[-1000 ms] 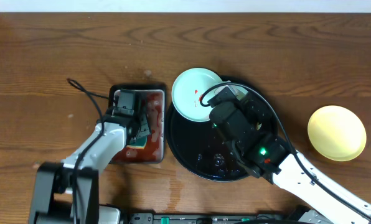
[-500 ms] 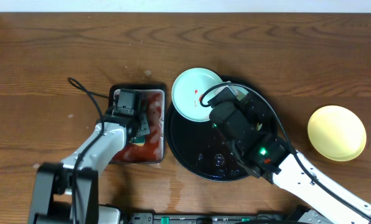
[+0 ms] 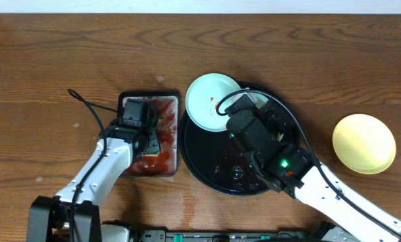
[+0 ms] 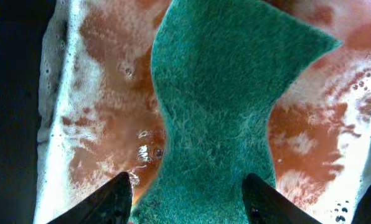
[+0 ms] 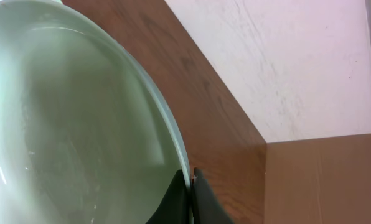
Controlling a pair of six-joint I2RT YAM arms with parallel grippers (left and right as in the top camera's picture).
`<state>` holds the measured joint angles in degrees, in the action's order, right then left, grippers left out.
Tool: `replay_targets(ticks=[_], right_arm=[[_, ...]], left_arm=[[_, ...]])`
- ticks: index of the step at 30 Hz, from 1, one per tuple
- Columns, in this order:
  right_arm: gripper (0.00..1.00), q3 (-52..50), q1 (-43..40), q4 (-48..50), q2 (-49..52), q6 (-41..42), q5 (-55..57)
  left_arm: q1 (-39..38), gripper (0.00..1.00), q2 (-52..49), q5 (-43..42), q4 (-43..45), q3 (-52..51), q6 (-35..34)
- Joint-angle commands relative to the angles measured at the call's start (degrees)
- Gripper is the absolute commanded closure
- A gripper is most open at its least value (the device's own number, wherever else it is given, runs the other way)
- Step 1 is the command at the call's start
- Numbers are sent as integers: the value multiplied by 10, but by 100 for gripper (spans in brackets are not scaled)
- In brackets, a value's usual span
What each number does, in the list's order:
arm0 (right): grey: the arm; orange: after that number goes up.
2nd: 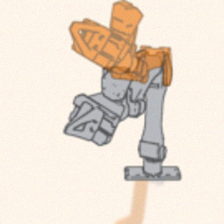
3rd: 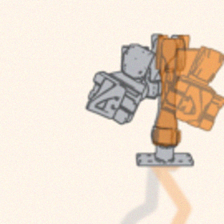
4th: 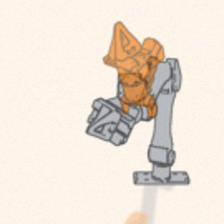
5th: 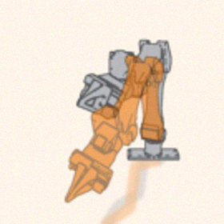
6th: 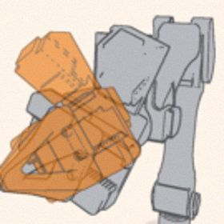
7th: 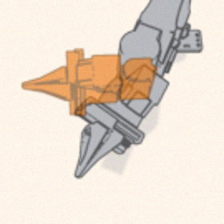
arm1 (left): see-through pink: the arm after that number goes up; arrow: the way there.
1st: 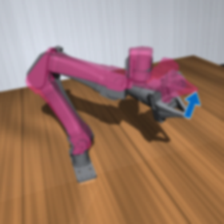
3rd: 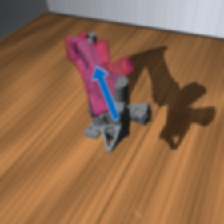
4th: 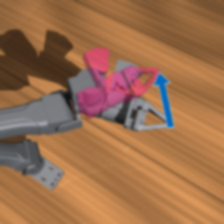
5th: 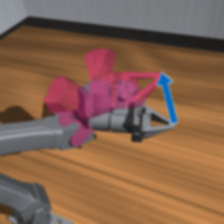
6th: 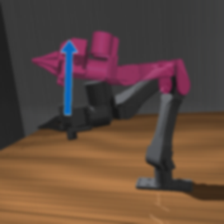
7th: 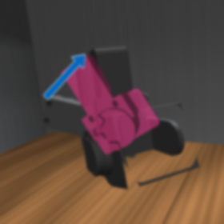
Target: Clean dirty plates on tray and stack at the side
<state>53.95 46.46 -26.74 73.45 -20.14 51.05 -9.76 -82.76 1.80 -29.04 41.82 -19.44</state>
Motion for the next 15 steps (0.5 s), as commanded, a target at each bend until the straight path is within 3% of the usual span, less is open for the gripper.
replay_targets(ticks=[1, 12, 15], right_arm=[[99, 13, 5, 1, 1, 0, 14], [99, 13, 5, 1, 1, 0, 14], [99, 13, 5, 1, 1, 0, 14]], left_arm=[[2, 43, 0, 3, -9, 1, 3], [2, 43, -29, 1, -3, -16, 3], [2, 54, -41, 1, -2, -16, 3]])
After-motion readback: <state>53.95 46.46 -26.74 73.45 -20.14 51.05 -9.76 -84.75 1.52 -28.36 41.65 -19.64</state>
